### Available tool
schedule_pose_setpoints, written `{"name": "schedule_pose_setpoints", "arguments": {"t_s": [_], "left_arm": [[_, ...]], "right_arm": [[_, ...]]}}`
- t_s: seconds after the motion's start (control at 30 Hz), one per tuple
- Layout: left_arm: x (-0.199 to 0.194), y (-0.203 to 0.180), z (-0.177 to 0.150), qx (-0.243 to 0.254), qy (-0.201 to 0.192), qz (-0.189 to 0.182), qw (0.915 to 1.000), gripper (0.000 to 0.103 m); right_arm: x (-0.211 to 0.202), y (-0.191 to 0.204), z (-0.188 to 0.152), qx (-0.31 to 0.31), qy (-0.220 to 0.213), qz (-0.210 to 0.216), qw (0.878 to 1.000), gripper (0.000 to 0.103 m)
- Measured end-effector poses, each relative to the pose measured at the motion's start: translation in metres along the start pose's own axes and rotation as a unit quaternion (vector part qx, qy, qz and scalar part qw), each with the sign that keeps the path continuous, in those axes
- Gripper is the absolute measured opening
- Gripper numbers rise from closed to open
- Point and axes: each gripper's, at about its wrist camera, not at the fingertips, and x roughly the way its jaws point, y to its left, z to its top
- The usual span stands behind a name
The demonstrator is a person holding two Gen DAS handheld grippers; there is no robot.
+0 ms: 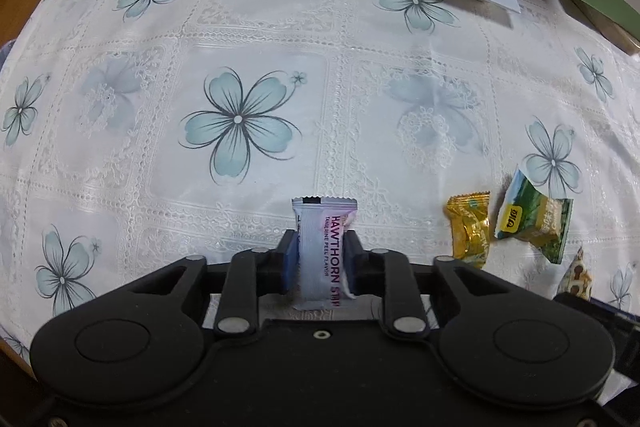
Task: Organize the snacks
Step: 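Carry both held snacks back over the gold tray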
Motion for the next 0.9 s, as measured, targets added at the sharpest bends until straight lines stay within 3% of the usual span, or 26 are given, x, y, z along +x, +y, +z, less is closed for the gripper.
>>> {"name": "schedule_pose_setpoints", "arguments": {"t_s": [0.3,0.5,0.63,0.9], "left_arm": [[-0.033,0.008,-0.014,0.002,-0.011,-0.023,0.9997,0.027],[-0.066,0.010,-0.047,0.040,-0.030,-0.020,0.9985,0.027],[-0.081,0.011,-0.076,0.051,-0.054,-0.015,0.9971,0.027],[-0.111,0.019,-0.138,0.057,-0.089,-0.042,0.9935,0.027]], "right_arm": [[-0.008,-0.002,-0.001,0.005,-0.022,-0.010,1.000,0.035],[-0.033,0.007,-0.016,-0.020,-0.073,-0.009,0.997,0.035],[-0.056,0.009,-0.044,-0.032,-0.120,0.006,0.992,0.035],[-0.090,0.004,-0.124,-0.057,-0.183,0.032,0.981,0.035]]}}
